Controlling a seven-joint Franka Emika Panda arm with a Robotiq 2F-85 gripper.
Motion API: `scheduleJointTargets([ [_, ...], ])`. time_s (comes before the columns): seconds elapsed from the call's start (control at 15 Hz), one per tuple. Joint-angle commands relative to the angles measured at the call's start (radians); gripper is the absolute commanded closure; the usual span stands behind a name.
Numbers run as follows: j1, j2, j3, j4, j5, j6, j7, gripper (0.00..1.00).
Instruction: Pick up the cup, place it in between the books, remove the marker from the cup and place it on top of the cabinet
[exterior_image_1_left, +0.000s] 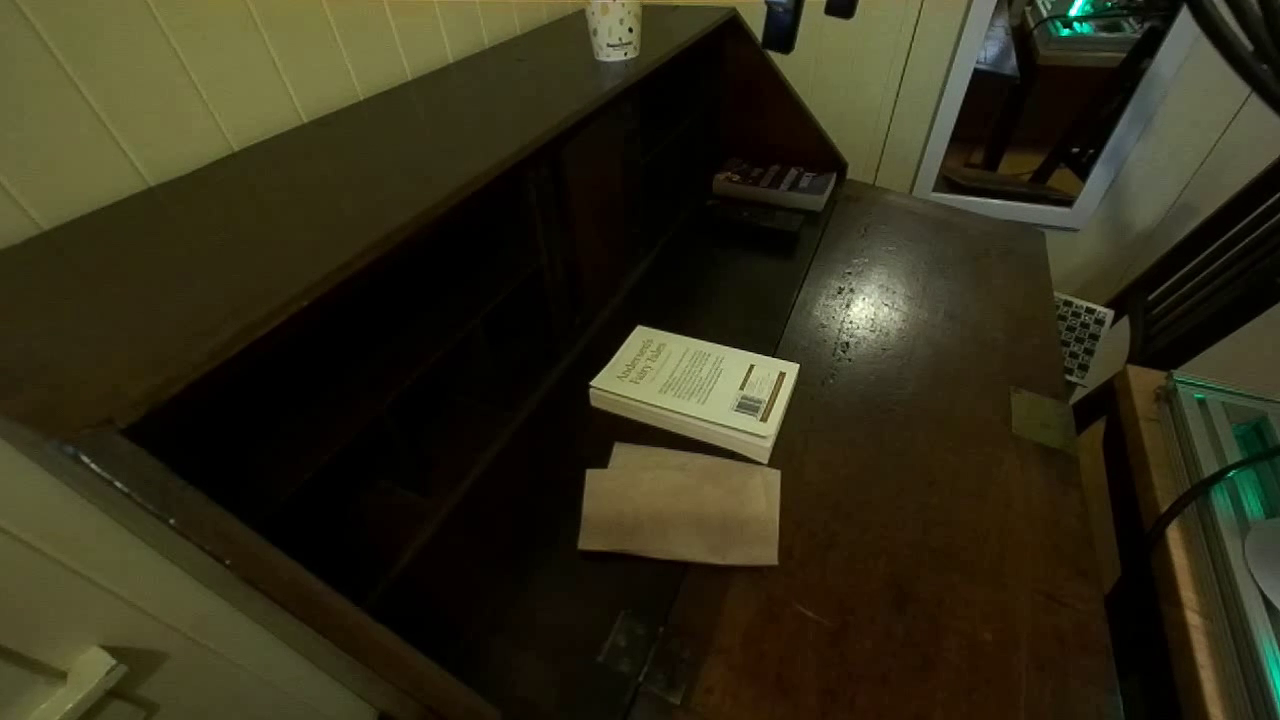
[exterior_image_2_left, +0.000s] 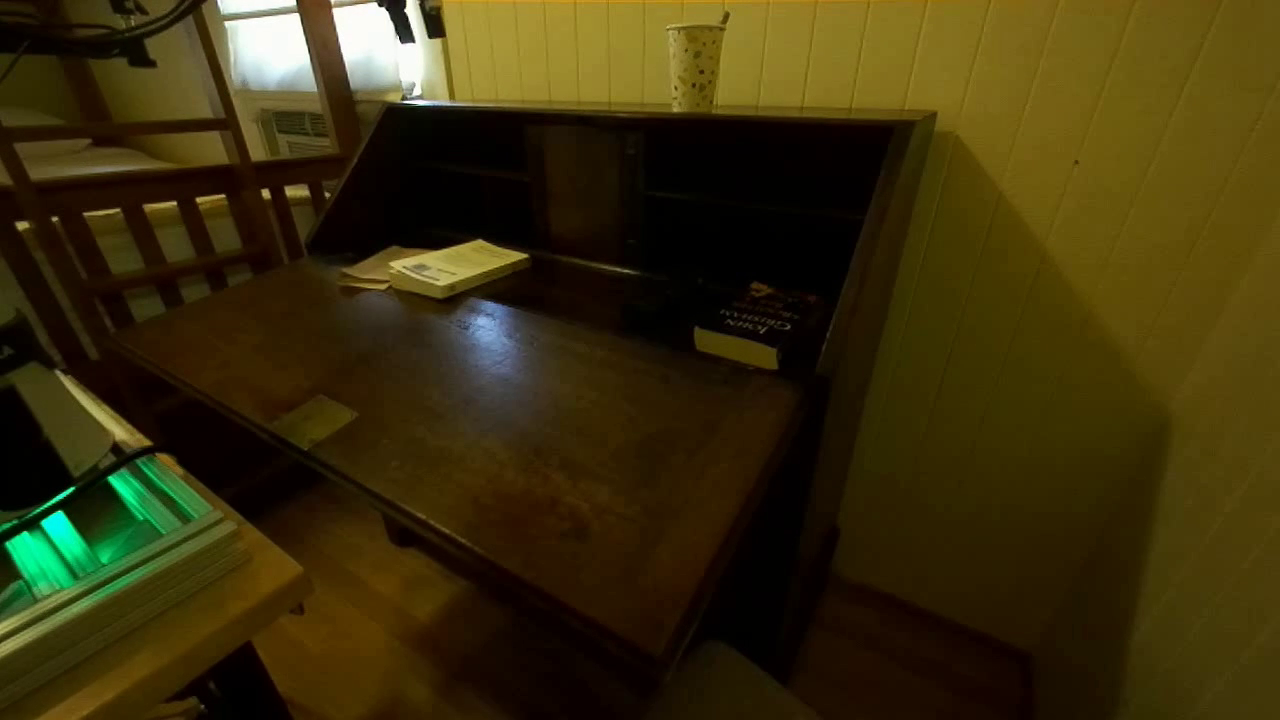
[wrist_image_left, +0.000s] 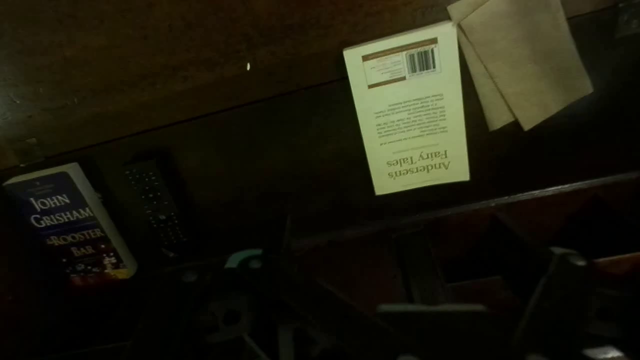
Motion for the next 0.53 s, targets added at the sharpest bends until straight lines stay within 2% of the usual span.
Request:
scheduleJointTargets([
  [0.0,-0.041,0.04,-0.056,0.059,0.007,0.08,-0.02,0.0],
  [0.27,-0.071,0.106,-0.106,0.13,-0.001,0.193,-0.062,0.0],
  [0.47,-0.08,0.166,-0.126,0.202,0.002,0.235,-0.08,0.0],
])
